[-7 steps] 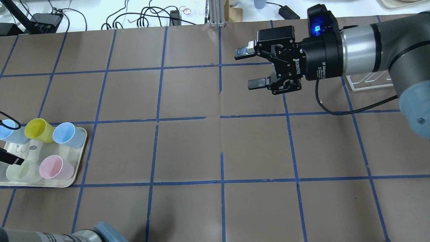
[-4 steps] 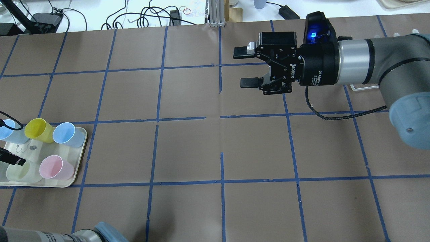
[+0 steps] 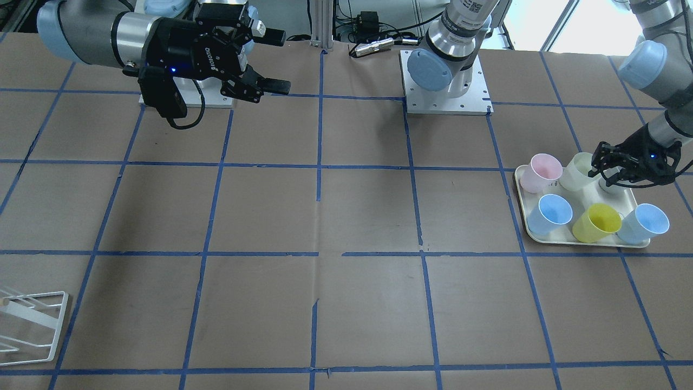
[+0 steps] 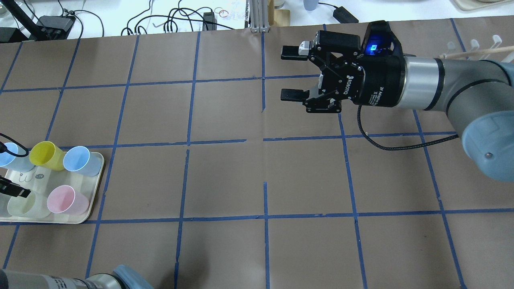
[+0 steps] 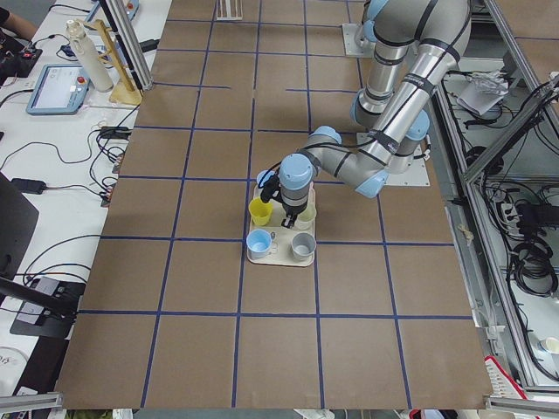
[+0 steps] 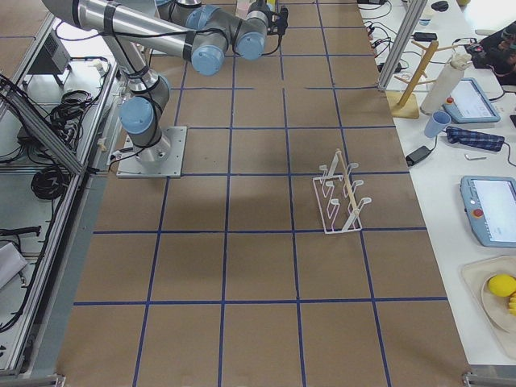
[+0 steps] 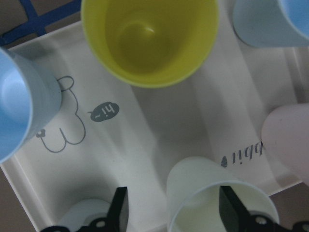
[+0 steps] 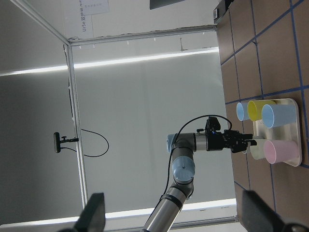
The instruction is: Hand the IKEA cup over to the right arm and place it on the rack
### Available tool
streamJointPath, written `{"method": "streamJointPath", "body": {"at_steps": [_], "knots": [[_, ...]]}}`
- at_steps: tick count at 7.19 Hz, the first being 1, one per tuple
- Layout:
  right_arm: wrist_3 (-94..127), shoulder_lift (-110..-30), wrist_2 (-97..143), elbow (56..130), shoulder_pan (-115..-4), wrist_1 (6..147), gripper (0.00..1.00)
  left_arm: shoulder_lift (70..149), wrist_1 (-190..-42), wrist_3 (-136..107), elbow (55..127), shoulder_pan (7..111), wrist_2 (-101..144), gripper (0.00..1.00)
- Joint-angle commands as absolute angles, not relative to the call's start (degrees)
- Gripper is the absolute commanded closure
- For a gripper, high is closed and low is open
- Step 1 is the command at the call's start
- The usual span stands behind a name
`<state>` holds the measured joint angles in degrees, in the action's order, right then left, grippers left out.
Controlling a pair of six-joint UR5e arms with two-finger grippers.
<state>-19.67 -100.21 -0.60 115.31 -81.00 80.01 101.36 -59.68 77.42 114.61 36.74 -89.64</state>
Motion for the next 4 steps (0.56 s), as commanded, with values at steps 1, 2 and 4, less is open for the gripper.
{"method": "streamJointPath", "body": {"at_steps": [1, 2, 4], "knots": [[-20.6, -100.2, 0.0, 115.5, -81.0, 77.7, 0.00, 101.8, -59.6, 77.6, 114.6, 36.7, -89.7, 0.54], [-20.7, -100.3, 0.2, 115.5, -81.0, 77.0, 0.00, 101.9, -59.3, 77.5, 114.6, 36.7, -89.8, 0.59], [-20.7, -100.2, 0.3, 115.5, -81.0, 77.0, 0.00, 102.0, -59.1, 76.6, 114.6, 36.7, -89.8, 0.60]]}}
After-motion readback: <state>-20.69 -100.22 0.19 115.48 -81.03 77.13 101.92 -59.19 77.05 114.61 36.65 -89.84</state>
